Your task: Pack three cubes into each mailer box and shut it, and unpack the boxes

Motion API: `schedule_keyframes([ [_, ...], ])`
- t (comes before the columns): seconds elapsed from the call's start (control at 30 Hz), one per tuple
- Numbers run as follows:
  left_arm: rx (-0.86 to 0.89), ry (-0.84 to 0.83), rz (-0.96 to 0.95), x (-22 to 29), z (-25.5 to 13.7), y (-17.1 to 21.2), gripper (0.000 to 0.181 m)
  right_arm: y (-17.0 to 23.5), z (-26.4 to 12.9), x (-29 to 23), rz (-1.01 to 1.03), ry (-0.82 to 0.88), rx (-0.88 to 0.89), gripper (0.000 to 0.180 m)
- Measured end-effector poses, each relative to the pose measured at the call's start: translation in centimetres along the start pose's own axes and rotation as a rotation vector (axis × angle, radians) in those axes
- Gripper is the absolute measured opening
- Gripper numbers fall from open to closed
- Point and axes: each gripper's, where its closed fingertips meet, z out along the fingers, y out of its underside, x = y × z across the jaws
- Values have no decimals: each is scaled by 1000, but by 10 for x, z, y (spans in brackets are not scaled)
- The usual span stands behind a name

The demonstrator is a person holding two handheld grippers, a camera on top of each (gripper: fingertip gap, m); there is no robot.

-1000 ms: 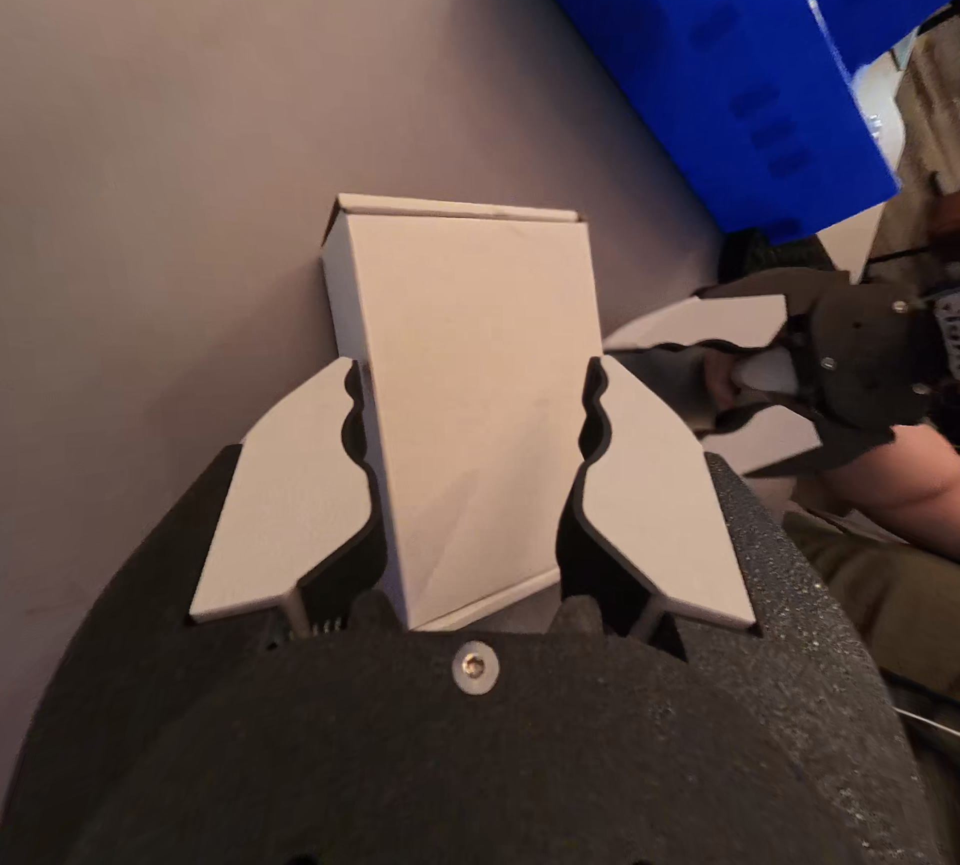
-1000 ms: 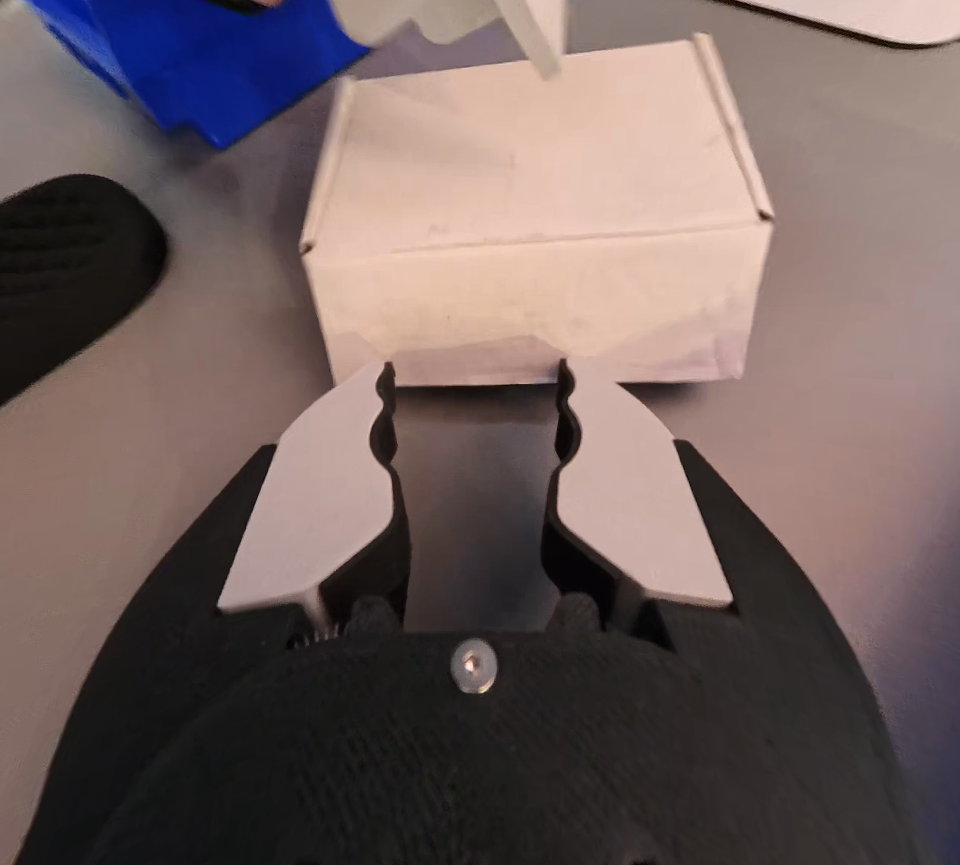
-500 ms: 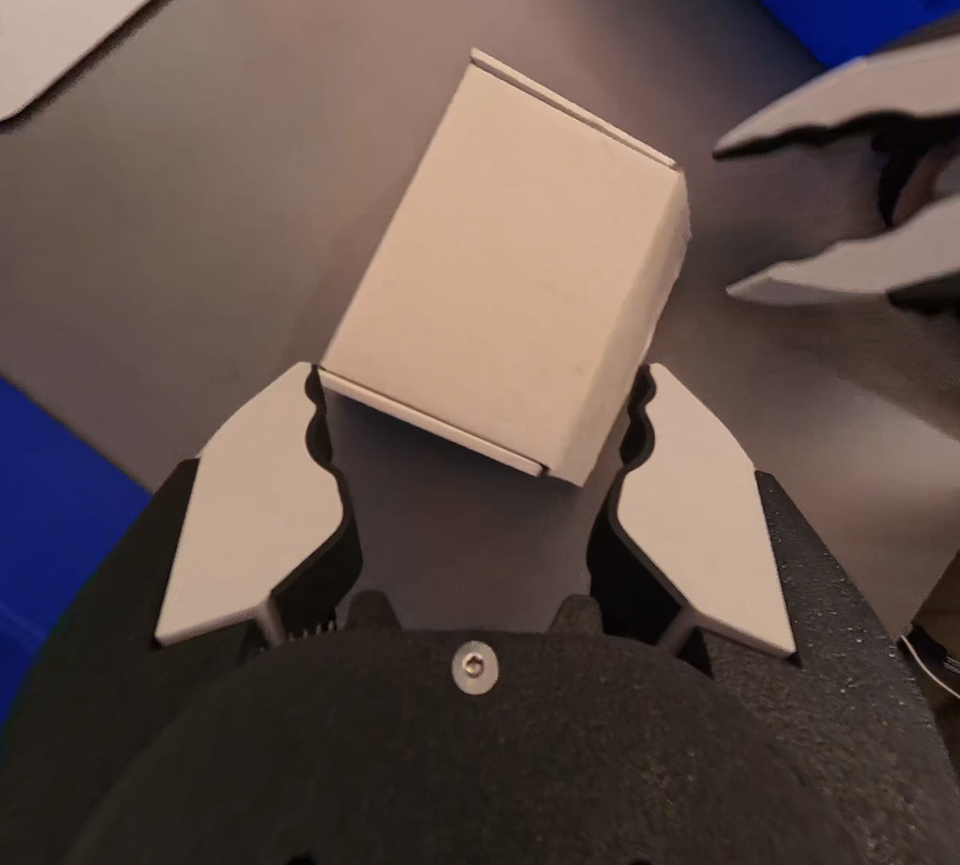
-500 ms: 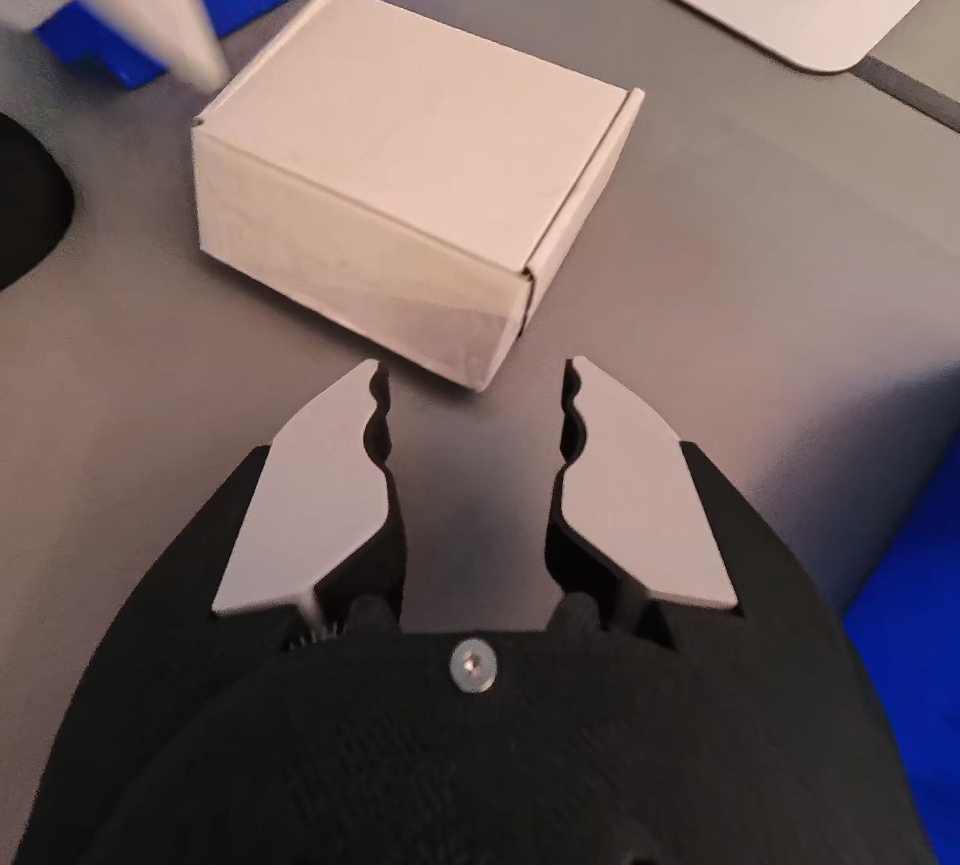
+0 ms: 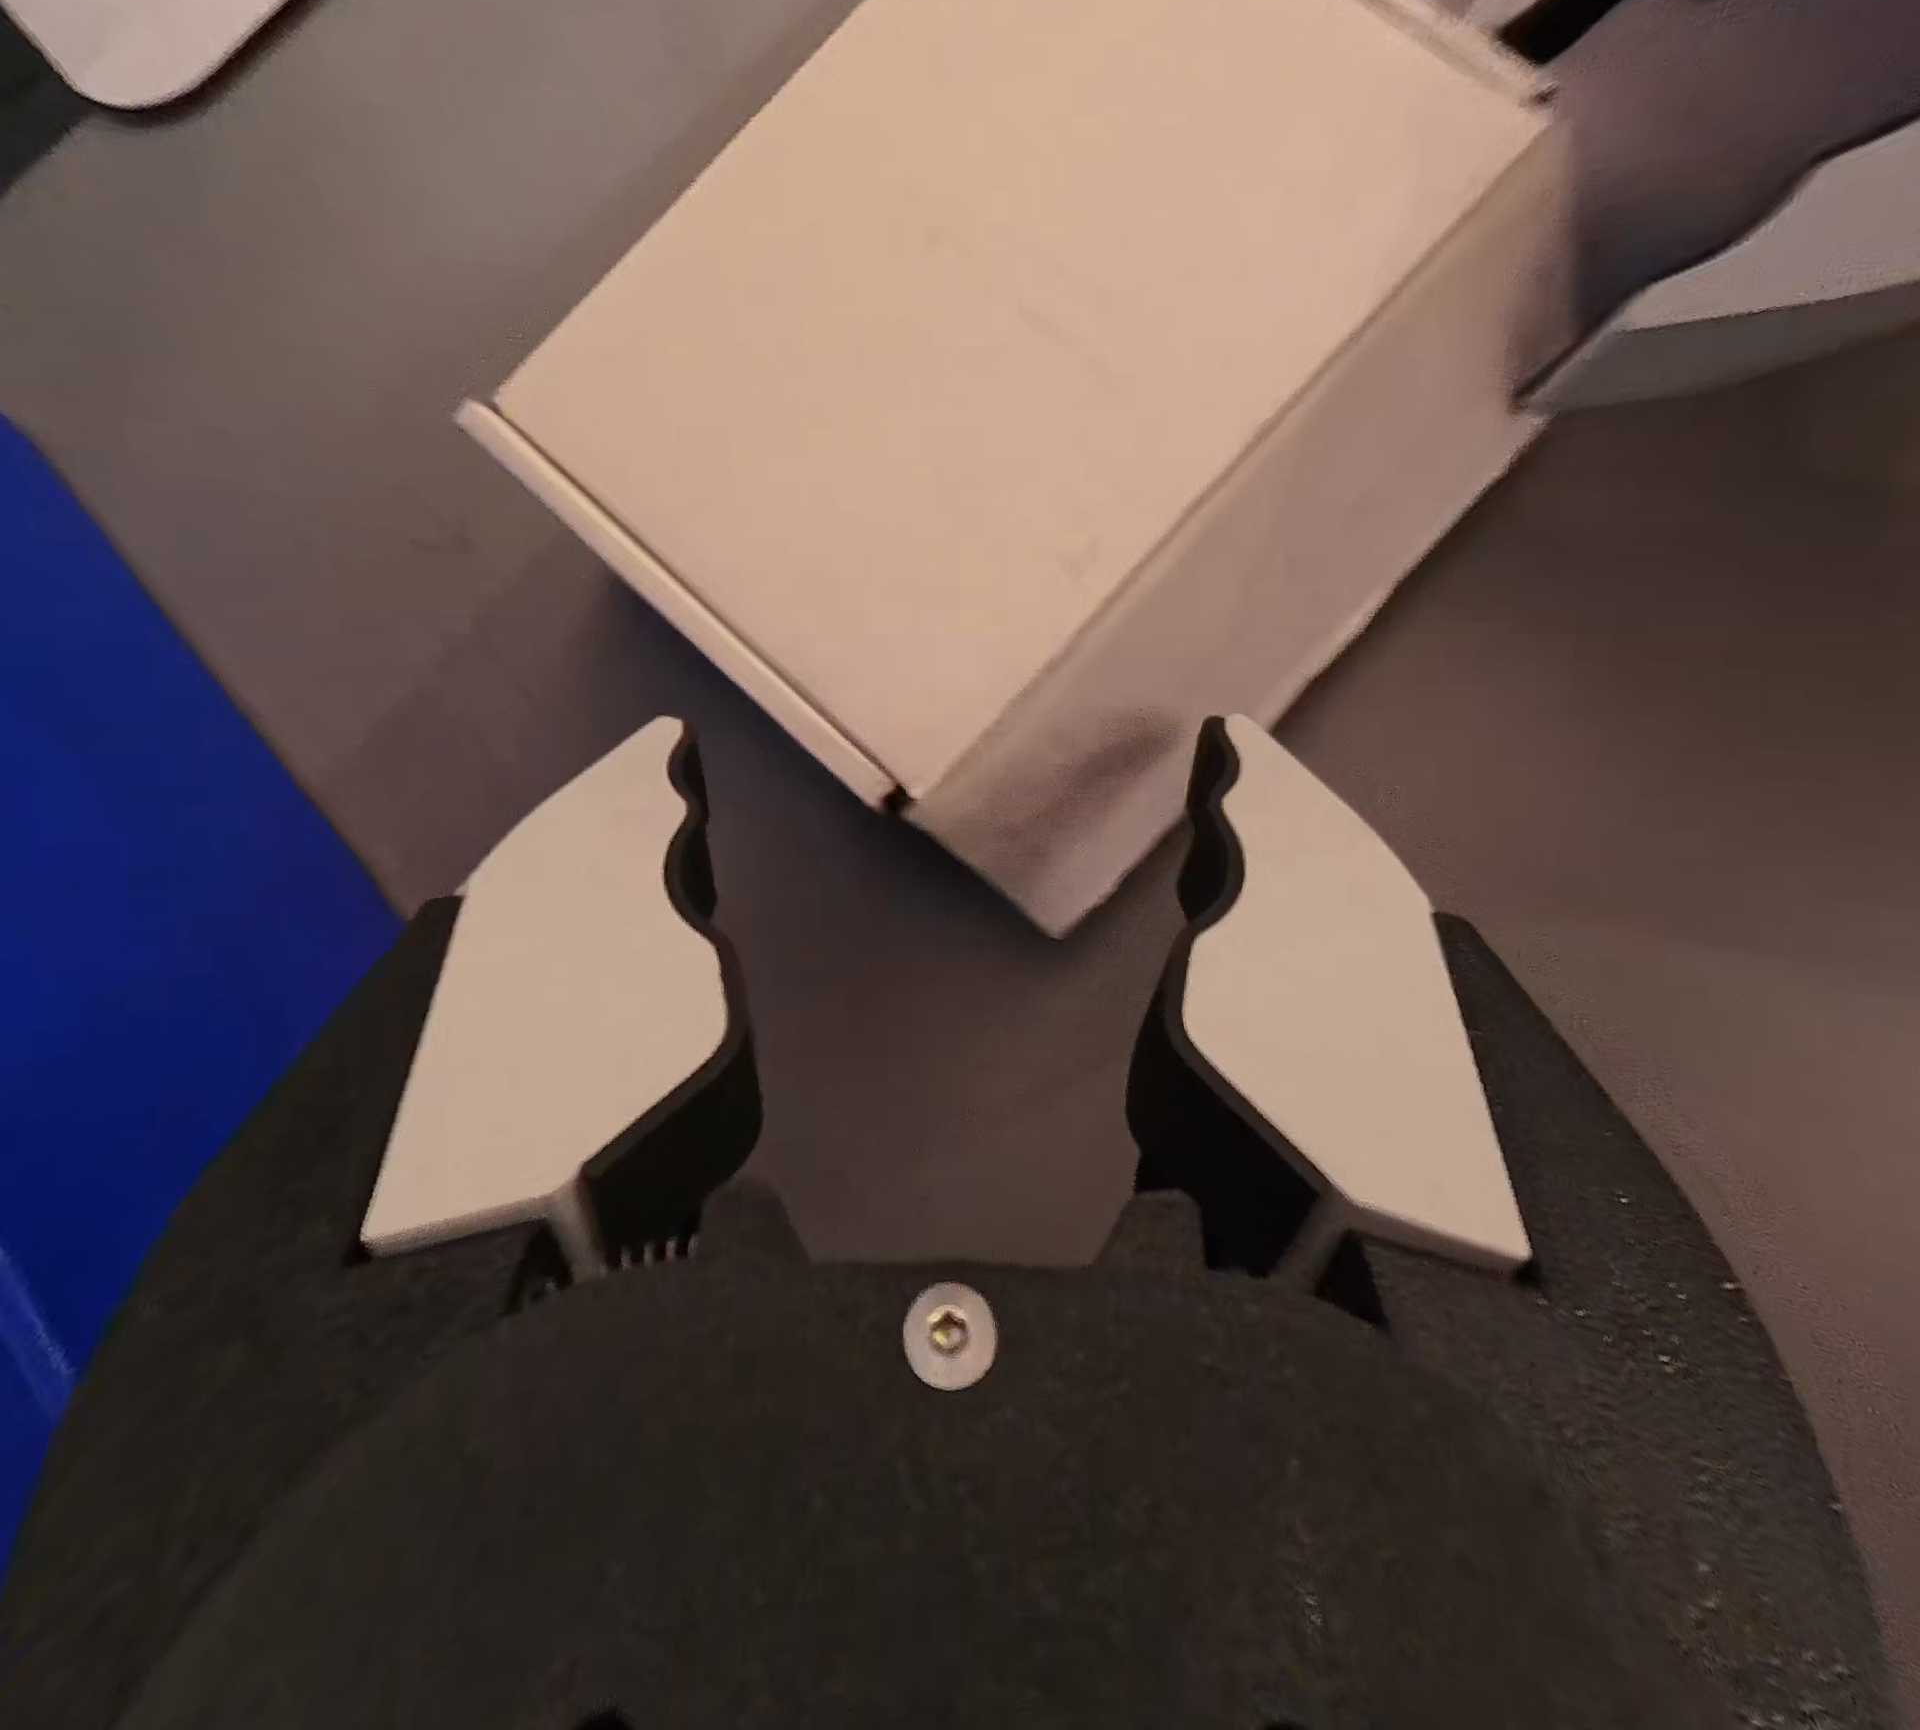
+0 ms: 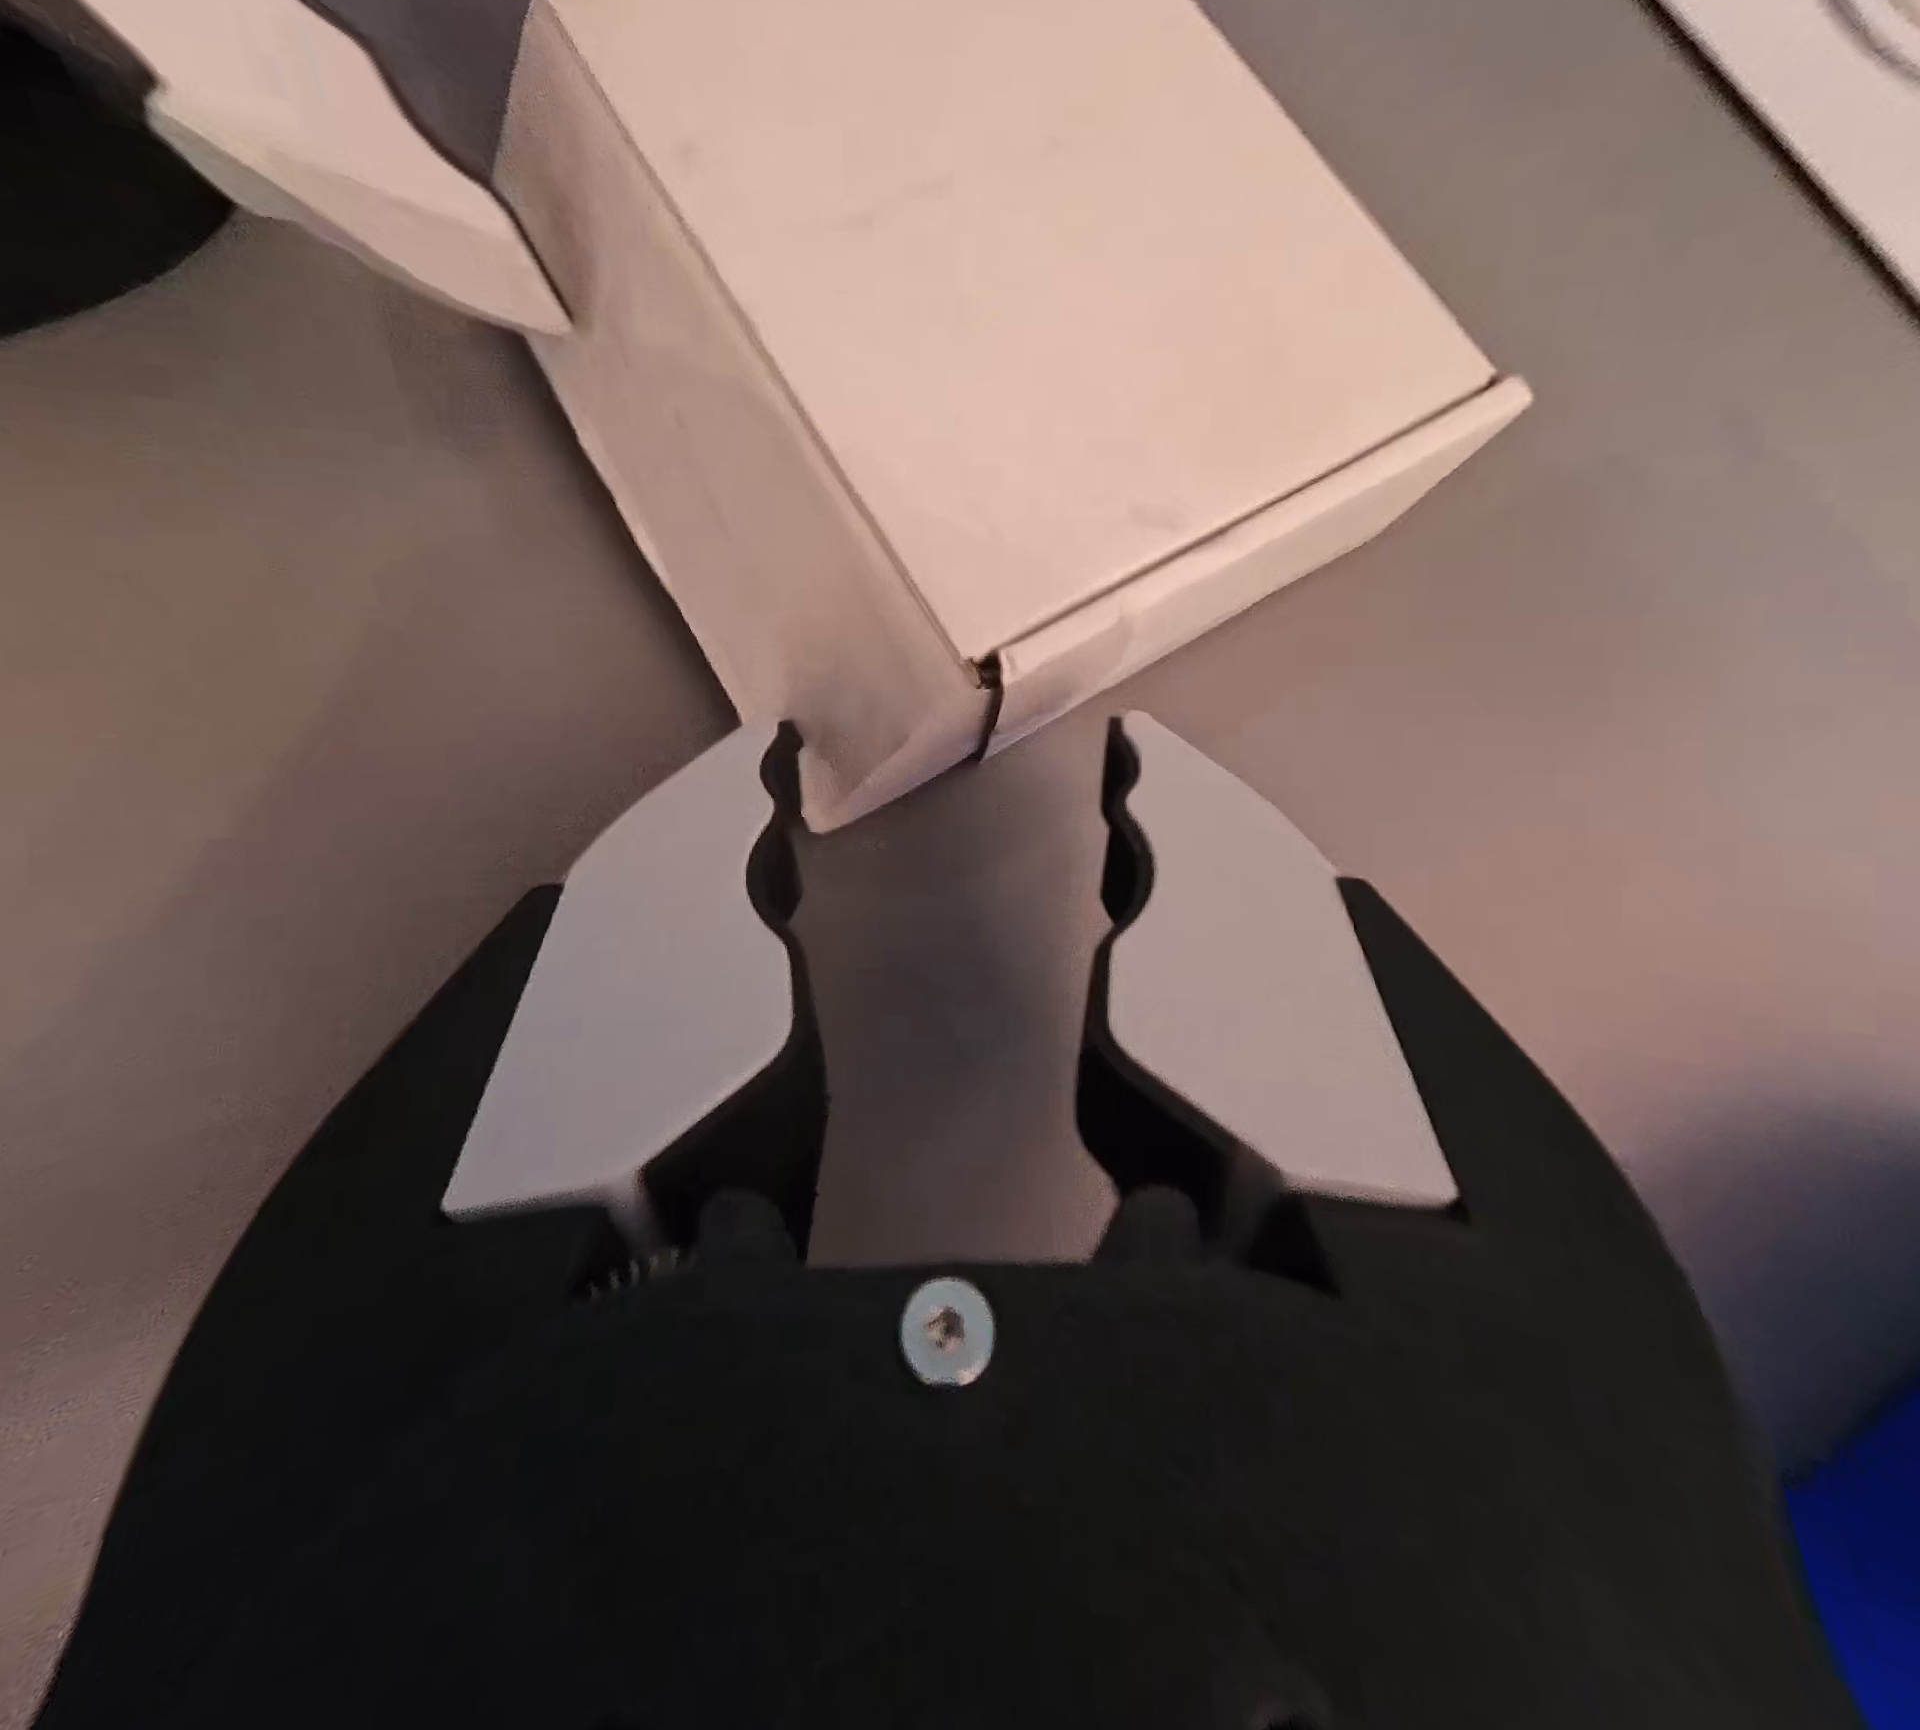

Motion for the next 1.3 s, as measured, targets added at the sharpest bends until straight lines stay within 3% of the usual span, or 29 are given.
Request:
schedule_keyframes([
  [0.27, -42, 175, -88, 12, 19, 10, 88, -7, 8, 6, -9, 23, 83, 53],
  [0.6, -19, 151, -74, 4, 24, 11, 82, -10, 12, 7, 44, 38, 100, 47],
  [0.7, -45, 176, -82, 7, 20, 17, 73, -8, 5, -4, 49, -5, 90, 39],
  [0.83, -55, 95, -89, 1, 10, 29, 50, 2, -6, -51, 71, -202, 36, 22],
  [1.07, 66, 96, -197, -5, -3, 11, 52, 0, -23, -17, -72, 64, -5, 30],
  [1.3, 266, 213, -230, 54, -33, -12, 48, -57, -45, 26, -126, 168, 105, 30],
])
